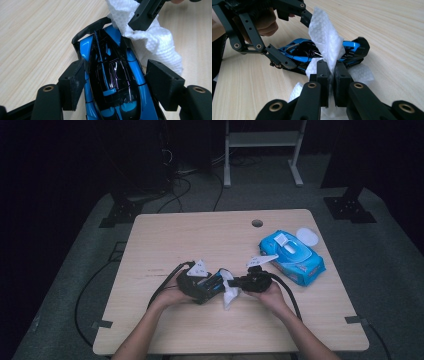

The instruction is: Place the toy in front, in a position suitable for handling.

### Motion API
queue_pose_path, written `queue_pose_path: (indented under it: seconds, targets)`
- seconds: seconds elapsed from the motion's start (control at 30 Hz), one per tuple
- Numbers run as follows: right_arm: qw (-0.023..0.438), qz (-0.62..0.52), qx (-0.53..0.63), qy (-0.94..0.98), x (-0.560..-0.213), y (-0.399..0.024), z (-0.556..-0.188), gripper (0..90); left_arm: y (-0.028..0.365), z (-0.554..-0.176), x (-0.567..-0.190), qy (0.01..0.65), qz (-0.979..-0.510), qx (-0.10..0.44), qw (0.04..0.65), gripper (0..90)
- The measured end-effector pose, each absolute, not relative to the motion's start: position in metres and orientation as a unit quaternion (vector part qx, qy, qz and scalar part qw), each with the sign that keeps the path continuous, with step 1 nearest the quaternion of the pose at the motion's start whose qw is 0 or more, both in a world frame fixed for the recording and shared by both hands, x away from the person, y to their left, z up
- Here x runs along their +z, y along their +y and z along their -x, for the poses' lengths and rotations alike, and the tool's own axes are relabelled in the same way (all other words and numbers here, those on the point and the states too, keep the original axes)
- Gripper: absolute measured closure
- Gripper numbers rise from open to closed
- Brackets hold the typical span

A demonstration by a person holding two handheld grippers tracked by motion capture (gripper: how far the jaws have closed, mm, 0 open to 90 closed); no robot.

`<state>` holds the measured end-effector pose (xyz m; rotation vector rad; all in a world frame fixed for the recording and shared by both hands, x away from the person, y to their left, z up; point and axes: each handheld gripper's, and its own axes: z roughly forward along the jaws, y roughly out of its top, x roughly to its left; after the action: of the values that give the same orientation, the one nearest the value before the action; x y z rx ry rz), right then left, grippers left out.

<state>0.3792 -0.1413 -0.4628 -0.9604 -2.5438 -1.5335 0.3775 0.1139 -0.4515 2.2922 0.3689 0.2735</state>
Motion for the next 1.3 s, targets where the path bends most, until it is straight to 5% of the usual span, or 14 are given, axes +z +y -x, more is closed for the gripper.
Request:
queue_pose_path:
  seconds: [0.53,1.07,1.3]
  targets:
    - [0.001,0.316,-0.502,-0.805,-0.454,-0.165,-0.370,84.1,0.111,-0.376,-0.459,0.136,-0.911,0.121,0.371,30.1]
    - [-0.035,0.378,-0.477,-0.792,-0.458,-0.240,-0.363,83.6,0.117,-0.377,-0.450,0.137,-0.899,0.110,0.401,27.1]
    - [-0.046,0.406,-0.469,-0.783,-0.470,-0.261,-0.361,63.7,0.118,-0.376,-0.446,0.130,-0.897,0.112,0.407,25.3]
